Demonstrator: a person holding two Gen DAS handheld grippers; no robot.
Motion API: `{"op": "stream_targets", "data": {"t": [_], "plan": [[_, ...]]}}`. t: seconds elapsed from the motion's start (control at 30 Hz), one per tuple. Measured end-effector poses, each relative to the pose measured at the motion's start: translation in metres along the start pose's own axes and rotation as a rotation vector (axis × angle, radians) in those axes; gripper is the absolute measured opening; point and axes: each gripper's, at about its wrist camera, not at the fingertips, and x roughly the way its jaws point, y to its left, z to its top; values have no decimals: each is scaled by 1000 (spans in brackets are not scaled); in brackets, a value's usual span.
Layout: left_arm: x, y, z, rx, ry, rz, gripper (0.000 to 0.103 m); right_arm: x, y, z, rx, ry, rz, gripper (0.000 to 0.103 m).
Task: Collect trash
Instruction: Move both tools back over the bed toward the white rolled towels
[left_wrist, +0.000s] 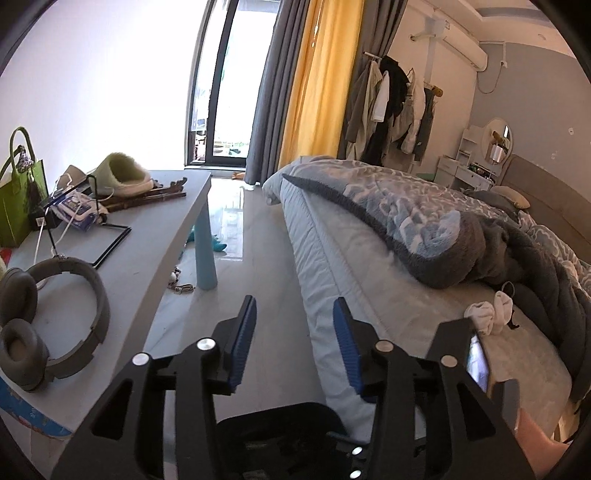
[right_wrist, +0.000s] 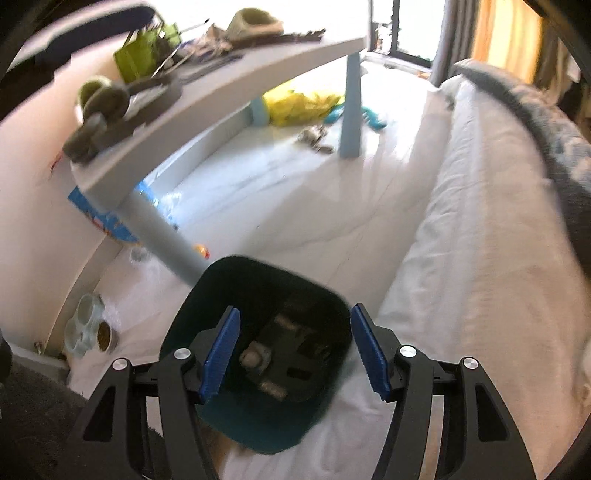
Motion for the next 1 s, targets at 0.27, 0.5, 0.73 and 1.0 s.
{"op": "stream_targets", "data": {"t": [0.27, 0.5, 0.73, 1.0], "plan": [[8, -33, 5, 1, -24, -29, 60, -37, -41, -9, 47, -96, -59, 57], [16, -54, 7, 3, -19, -48, 66, -69, -72, -19, 89, -167, -117, 57], [26, -71, 5, 18, -4, -59, 68, -107, -122, -35, 187, -253, -177, 57], [50, -104, 0, 24, 23, -128, 76, -136, -166, -53, 247, -300, -274, 66]]}}
